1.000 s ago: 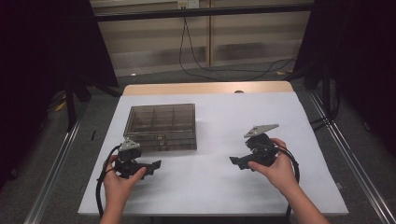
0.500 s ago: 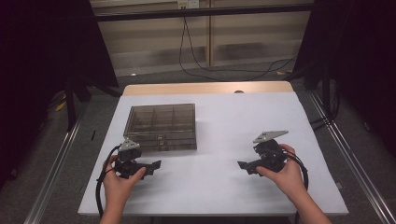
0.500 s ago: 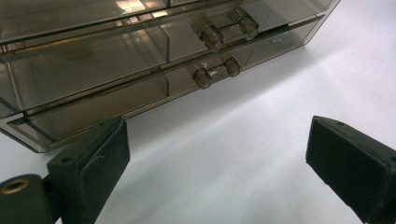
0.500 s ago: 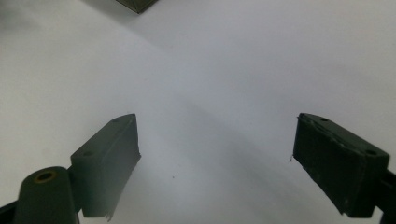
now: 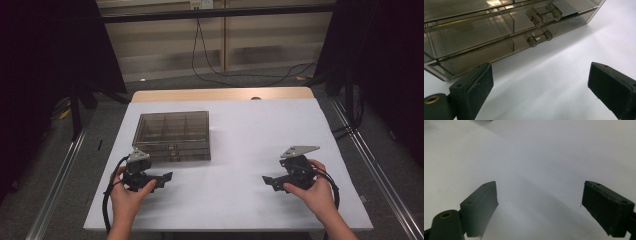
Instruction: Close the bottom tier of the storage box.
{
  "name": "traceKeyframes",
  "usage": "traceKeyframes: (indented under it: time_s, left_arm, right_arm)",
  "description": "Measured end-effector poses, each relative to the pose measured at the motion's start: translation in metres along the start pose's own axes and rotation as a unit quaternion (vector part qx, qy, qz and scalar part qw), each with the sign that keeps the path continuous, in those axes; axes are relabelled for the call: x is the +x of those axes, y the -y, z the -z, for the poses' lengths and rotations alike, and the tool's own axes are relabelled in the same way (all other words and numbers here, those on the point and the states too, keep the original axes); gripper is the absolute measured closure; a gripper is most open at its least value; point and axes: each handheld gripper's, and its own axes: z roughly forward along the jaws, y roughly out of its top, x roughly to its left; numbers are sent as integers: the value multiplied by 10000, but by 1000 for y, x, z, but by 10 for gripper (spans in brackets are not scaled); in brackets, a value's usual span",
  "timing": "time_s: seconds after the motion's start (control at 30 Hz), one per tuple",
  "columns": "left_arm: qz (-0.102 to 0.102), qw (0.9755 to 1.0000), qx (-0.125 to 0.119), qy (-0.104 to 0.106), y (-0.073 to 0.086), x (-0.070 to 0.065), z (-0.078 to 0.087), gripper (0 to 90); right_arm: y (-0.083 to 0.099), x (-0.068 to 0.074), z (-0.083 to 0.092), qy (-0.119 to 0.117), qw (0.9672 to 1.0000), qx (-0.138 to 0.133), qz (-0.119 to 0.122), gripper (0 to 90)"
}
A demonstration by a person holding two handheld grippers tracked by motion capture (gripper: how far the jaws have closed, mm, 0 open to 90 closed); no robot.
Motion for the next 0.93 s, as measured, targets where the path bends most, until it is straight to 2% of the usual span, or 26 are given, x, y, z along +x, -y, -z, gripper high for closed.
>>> traceKeyframes:
  time_s: [0.2, 0.43, 0.5, 0.57, 0.73, 0.93]
  left_arm:
    - [6, 10000, 14, 5, 0, -1, -1, 65]
    - [-5, 10000, 14, -21, 0, -1, -1, 64]
    - [-20, 10000, 24, -24, 0, -2, -1, 64]
    - [-21, 10000, 25, -17, 1, -2, 0, 64]
    - [-15, 10000, 28, -12, 1, -1, 0, 64]
    - [-52, 10000, 58, -40, 1, -2, 0, 64]
  right_arm:
    - [9, -7, 6, -3, 9999, -102, -139, 126]
    - [23, -16, 10, 83, 9995, -59, -285, 124]
    - [25, -19, 11, 159, 9995, -50, -250, 123]
    - [28, -20, 12, 123, 9994, -117, -286, 124]
    - [34, -22, 10, 145, 9995, -77, -285, 121]
    - [33, -22, 10, 101, 9994, -147, -285, 114]
